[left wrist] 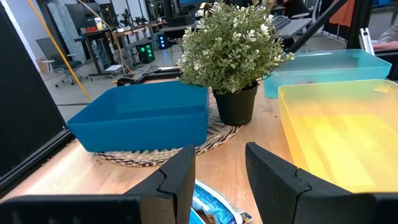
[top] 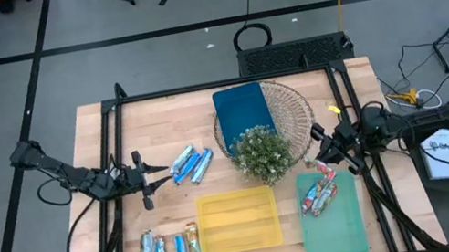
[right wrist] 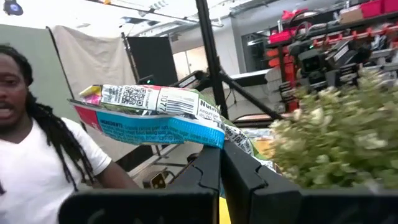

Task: Pick and place Granola Bars by type
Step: Put the green granola bar into the light green bin

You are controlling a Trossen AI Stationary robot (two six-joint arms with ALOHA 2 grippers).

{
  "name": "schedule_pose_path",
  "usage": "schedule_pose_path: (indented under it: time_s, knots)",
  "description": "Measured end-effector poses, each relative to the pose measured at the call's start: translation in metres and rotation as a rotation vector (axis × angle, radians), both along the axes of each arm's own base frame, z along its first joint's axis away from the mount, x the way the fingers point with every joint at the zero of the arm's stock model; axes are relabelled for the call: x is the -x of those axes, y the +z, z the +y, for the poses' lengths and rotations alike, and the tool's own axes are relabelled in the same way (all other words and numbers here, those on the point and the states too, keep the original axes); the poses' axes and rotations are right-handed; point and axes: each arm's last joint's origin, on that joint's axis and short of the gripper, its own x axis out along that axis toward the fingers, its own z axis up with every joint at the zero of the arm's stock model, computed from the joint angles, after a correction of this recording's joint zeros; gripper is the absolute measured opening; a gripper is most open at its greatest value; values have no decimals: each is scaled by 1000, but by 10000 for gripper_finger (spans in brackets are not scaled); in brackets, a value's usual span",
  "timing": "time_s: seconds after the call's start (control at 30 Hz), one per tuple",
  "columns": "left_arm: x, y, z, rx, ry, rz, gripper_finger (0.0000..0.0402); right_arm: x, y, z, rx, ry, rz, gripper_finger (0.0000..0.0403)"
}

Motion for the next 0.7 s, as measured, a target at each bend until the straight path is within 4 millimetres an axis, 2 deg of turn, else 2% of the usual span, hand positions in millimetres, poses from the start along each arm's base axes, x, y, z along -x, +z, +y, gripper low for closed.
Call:
schedule_pose_path:
  time_s: [0.3,0.7]
  knots:
    - [0,0,0,0,0,1,145,-3,-7,28,15,62,60,0]
    - [0,0,0,0,0,0,145,3,-3,63,47,137,-31,0]
